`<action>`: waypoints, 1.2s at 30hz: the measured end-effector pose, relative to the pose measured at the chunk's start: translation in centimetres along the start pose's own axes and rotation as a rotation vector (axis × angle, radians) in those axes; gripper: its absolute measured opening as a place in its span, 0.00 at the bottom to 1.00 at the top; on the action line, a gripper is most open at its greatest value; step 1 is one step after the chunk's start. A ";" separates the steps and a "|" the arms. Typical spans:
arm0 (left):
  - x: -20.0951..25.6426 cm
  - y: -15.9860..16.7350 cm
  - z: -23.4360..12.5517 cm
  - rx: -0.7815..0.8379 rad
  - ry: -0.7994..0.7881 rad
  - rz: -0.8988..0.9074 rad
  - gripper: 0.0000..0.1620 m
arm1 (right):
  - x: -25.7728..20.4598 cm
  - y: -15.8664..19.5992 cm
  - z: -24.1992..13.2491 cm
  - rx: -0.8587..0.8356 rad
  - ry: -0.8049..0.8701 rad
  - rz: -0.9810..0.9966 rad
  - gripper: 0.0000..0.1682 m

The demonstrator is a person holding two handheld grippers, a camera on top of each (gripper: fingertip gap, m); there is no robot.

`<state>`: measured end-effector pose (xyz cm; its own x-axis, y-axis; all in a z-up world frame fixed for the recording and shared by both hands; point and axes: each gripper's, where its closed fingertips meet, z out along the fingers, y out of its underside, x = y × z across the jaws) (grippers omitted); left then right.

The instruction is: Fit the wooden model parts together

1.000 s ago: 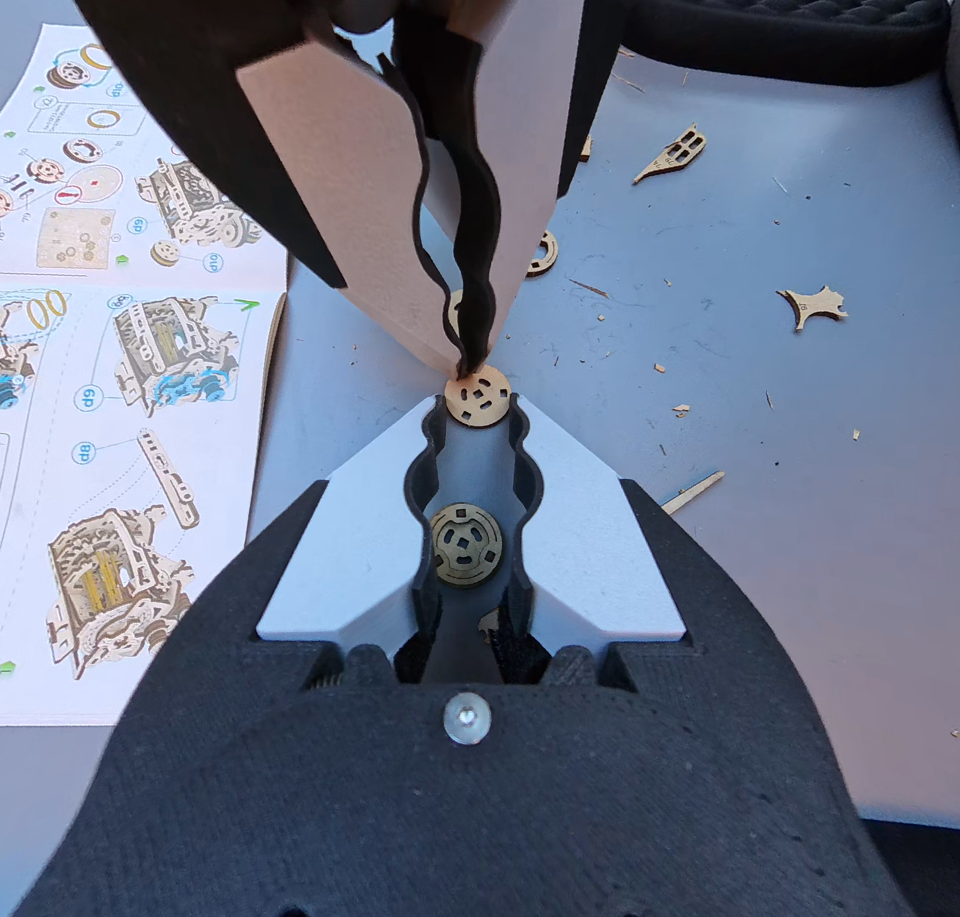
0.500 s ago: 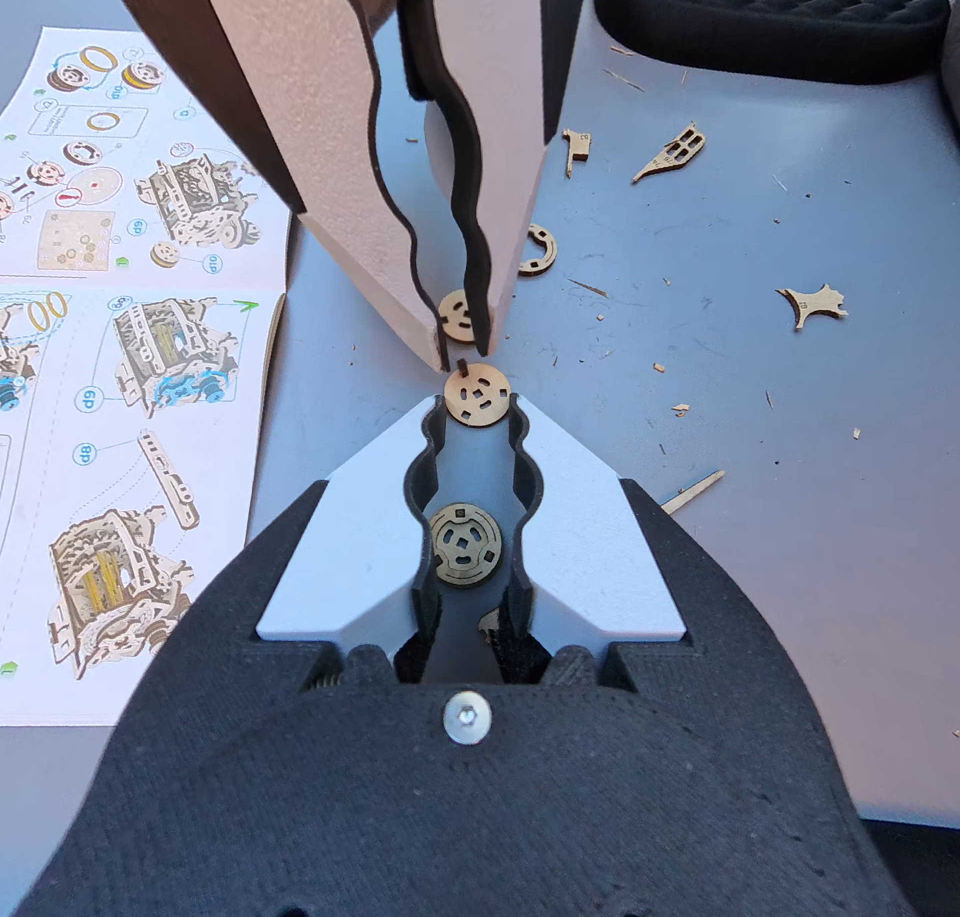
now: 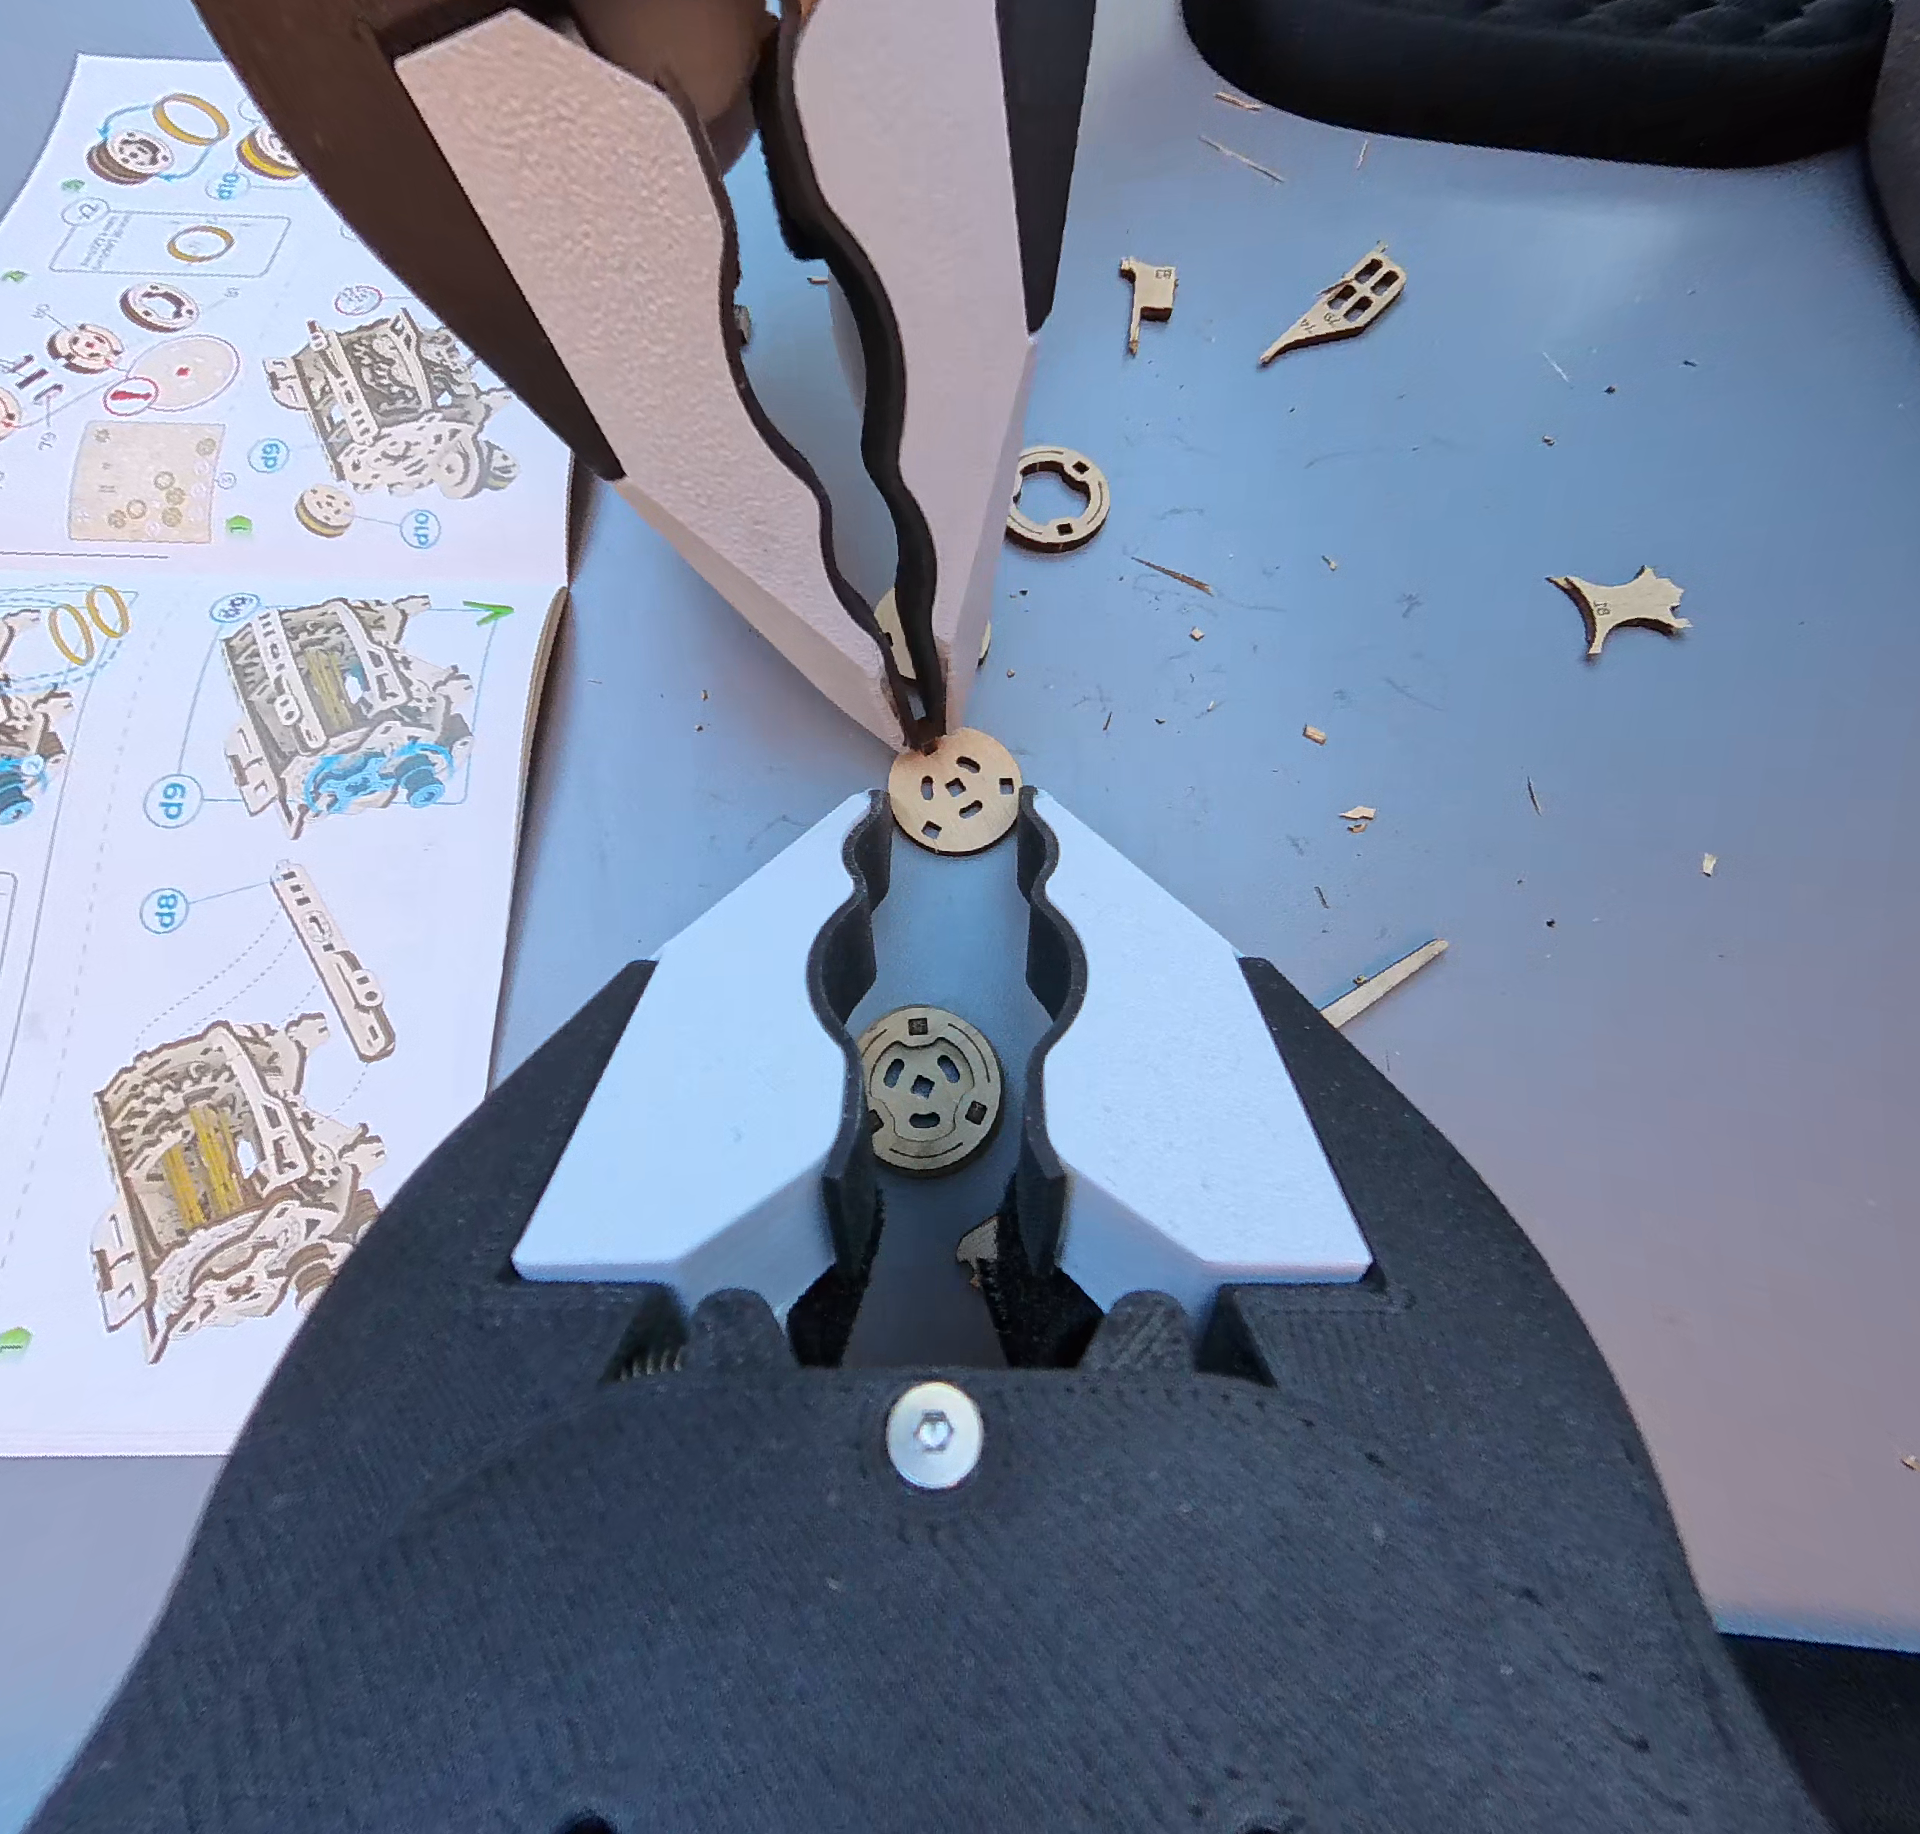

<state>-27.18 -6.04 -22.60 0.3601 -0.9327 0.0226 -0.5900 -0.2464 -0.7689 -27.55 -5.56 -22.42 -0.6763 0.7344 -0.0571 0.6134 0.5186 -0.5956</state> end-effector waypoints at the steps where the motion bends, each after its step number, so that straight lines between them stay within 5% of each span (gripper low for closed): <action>1: 0.0 0.0 0.0 0.000 0.000 -0.001 0.14 | -0.1 0.0 0.0 0.004 -0.007 0.007 0.02; 36: 0.1 0.0 0.0 0.000 0.008 -0.002 0.14 | -0.3 -0.1 0.3 -0.186 0.016 -0.088 0.01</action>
<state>-27.14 -6.12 -22.63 0.3555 -0.9342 0.0298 -0.5893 -0.2487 -0.7687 -27.50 -5.95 -22.58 -0.7250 0.6887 0.0018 0.6181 0.6518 -0.4395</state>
